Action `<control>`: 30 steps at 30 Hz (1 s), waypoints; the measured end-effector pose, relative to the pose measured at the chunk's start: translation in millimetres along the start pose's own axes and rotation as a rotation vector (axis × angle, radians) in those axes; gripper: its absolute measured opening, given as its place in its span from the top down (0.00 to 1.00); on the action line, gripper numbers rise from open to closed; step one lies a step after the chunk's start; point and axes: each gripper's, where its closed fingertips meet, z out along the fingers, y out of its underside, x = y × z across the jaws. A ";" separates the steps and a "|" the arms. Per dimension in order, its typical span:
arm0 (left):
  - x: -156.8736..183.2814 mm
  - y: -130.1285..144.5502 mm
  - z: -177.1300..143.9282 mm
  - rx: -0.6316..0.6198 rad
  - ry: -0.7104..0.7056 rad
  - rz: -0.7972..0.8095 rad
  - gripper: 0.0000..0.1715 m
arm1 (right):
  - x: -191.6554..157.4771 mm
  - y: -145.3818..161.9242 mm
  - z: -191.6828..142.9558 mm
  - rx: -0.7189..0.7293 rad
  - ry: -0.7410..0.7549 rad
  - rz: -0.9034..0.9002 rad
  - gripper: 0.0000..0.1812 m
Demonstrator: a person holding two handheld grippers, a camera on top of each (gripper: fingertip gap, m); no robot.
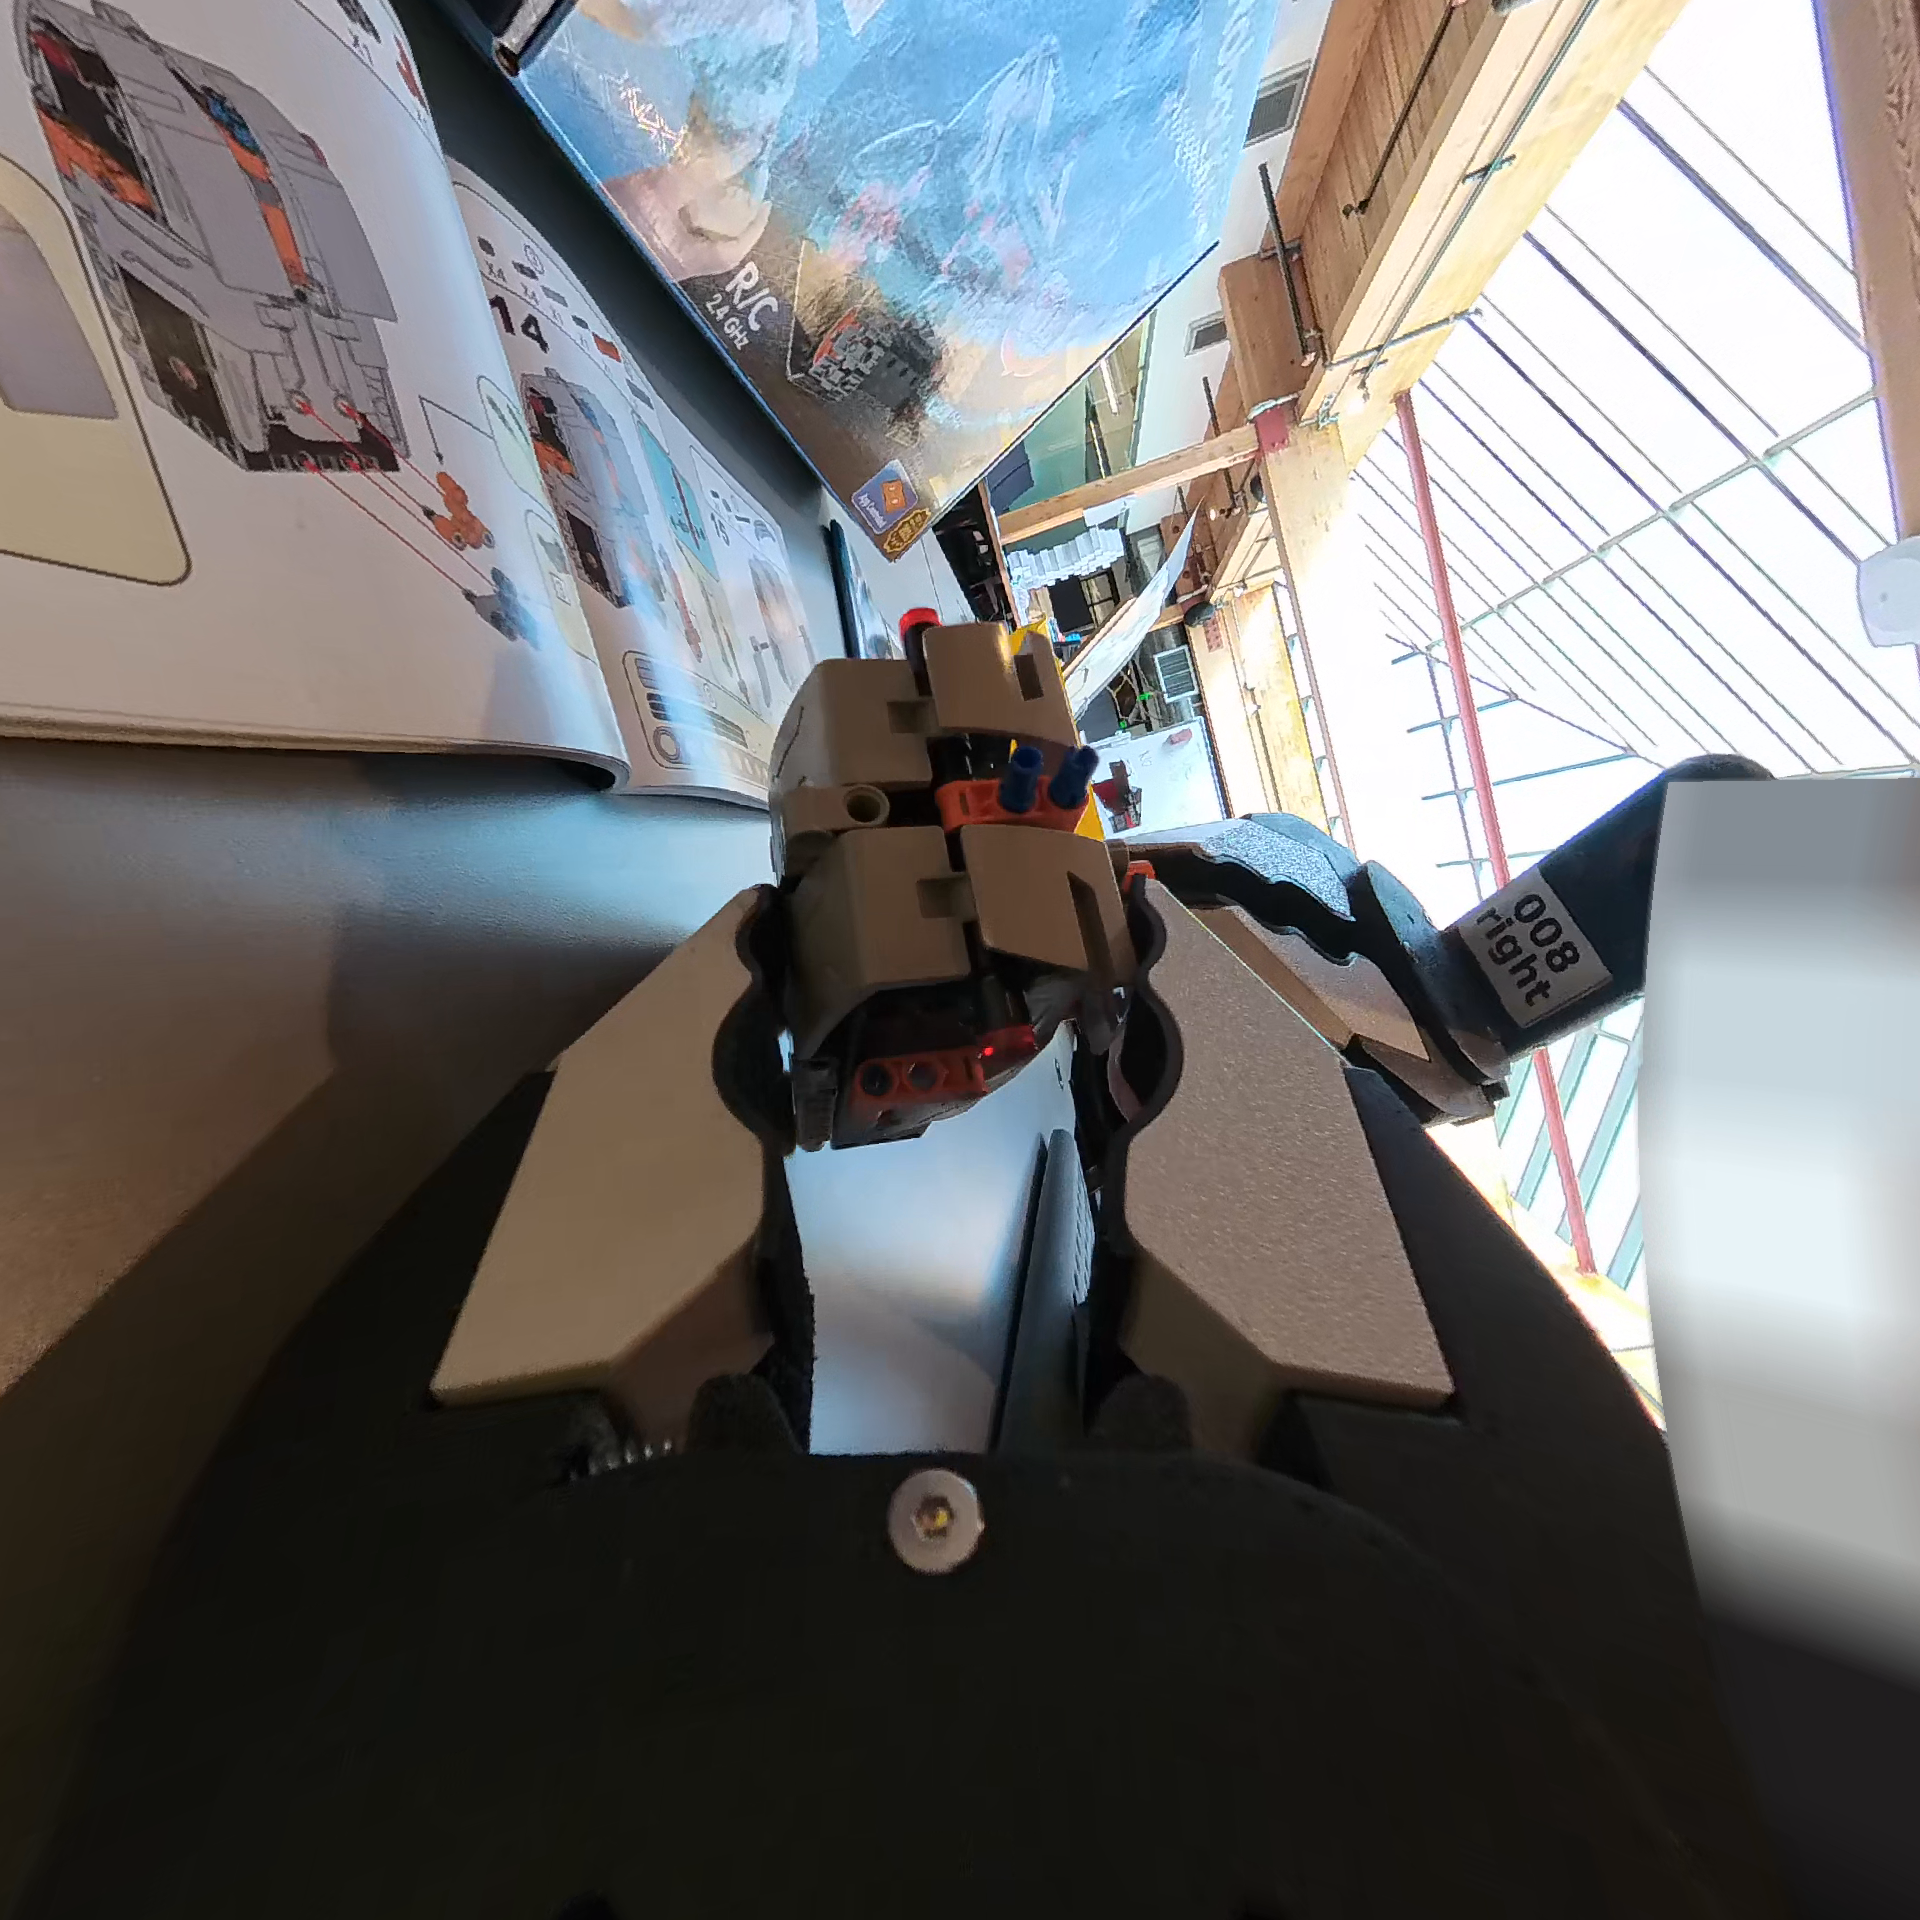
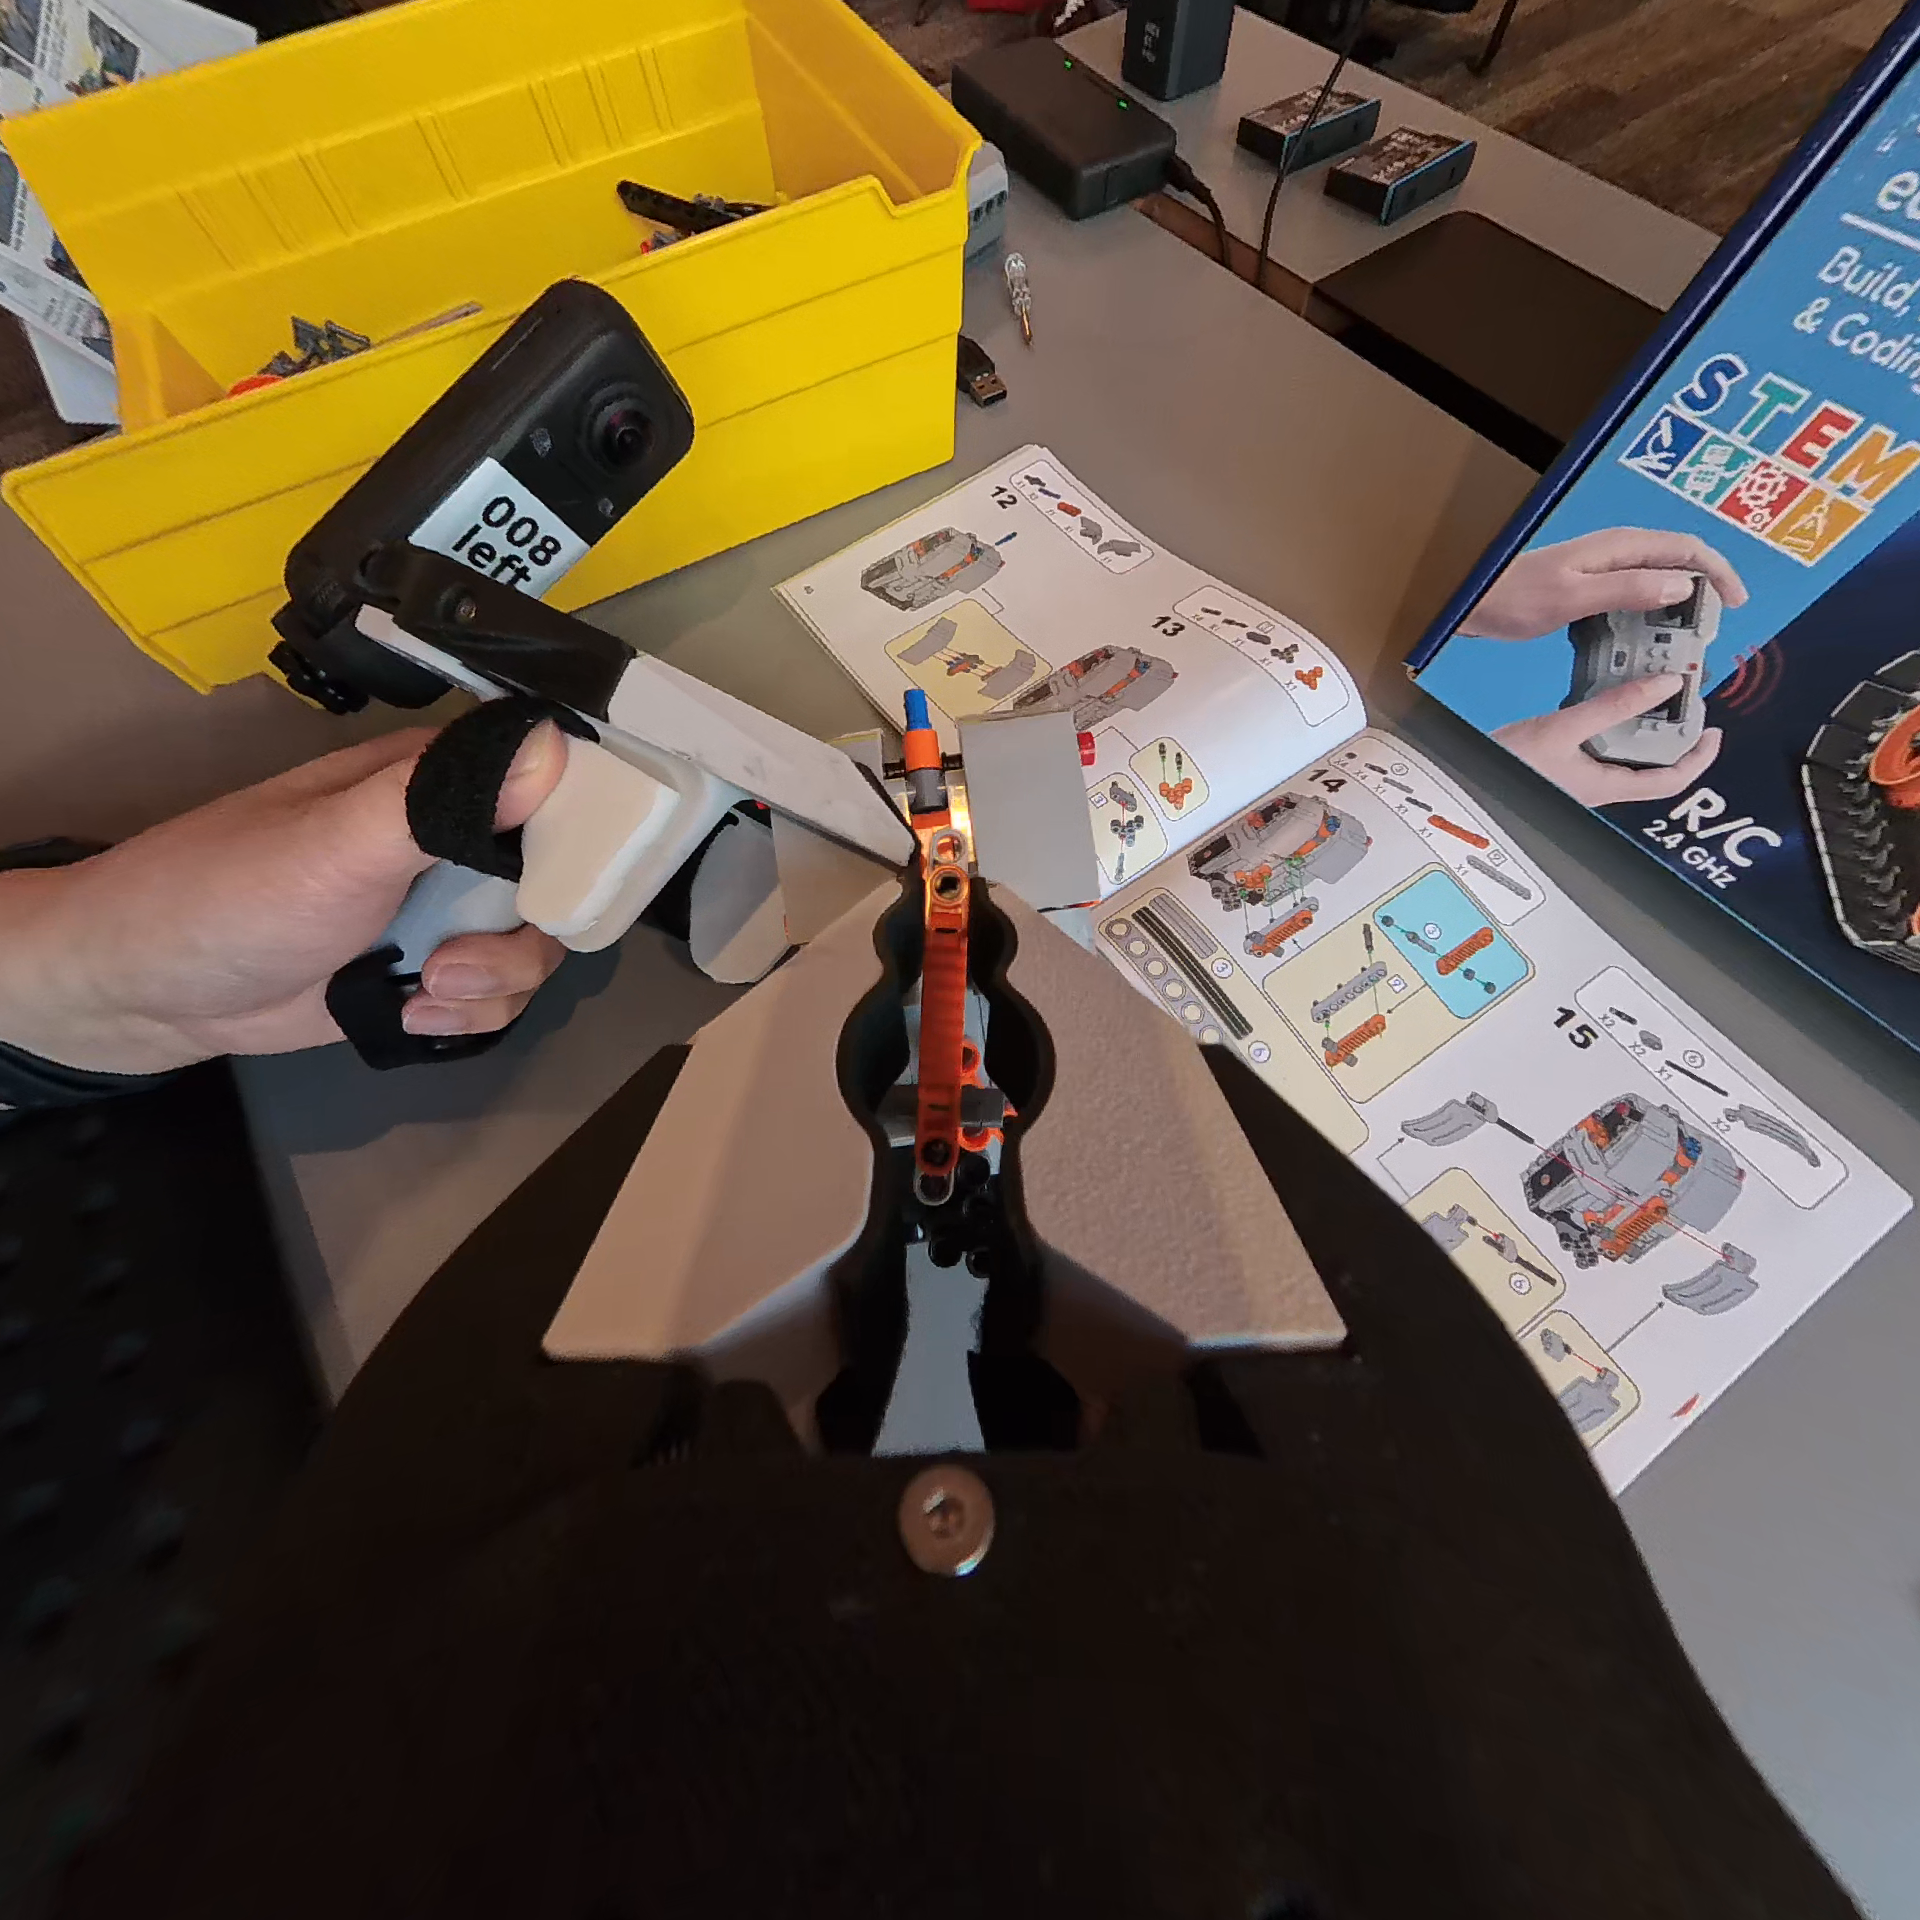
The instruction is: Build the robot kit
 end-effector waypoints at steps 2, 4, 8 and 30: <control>0.0 0.3 0.2 -0.001 0.000 -0.001 0.63 | 0.5 1.3 -0.8 -0.007 0.002 0.006 0.96; -0.4 -0.1 -0.3 0.004 0.001 -0.007 0.63 | 1.1 2.2 -0.9 -0.010 0.012 0.001 0.97; -0.5 0.2 -0.4 0.001 0.002 -0.008 0.62 | -1.5 0.7 0.1 0.002 -0.001 0.016 0.96; -1.6 1.4 0.0 -0.003 0.008 -0.024 0.62 | 0.0 3.4 0.4 -0.005 -0.003 -0.006 0.96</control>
